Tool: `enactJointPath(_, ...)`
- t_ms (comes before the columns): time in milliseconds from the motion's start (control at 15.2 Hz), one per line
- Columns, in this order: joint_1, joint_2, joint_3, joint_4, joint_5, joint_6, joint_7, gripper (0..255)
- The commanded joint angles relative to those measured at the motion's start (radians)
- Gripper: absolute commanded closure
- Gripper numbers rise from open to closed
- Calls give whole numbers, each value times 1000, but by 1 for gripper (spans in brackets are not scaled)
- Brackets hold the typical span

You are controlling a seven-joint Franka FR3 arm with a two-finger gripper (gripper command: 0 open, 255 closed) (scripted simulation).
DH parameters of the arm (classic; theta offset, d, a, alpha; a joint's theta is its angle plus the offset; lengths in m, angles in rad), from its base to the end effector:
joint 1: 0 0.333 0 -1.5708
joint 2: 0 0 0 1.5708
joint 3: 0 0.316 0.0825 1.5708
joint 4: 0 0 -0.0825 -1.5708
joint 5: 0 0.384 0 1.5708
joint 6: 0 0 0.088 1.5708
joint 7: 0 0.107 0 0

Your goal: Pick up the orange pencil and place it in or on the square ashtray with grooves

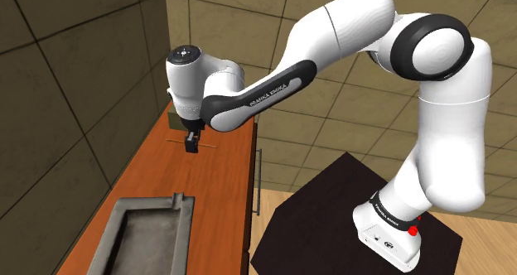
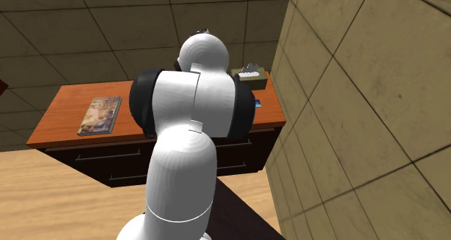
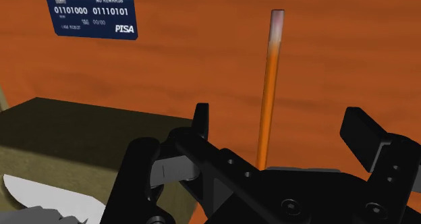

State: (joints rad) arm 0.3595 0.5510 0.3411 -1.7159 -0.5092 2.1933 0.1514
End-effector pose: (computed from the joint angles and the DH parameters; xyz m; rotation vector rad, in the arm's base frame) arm 0.5353 0.3990 0.2815 2.6827 1.1521 0.1068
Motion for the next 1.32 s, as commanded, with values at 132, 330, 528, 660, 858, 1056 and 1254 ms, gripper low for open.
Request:
enactJointPath(132, 0, 20, -8, -5, -12, 24, 7, 0)
enactJointPath(330, 0, 20, -8, -5, -12, 24, 7, 0)
enactJointPath(528, 0, 20, -8, -5, -12, 24, 7, 0)
enactJointPath(660, 0, 20, -8, -5, -12, 24, 7, 255)
enactJointPath(858, 0, 20, -8, -5, -12, 24, 7, 255)
enactJointPath(1056, 0, 20, -8, -5, -12, 24, 7, 255)
enactJointPath(1254, -2, 12, -5, -4, -7, 16, 2, 255)
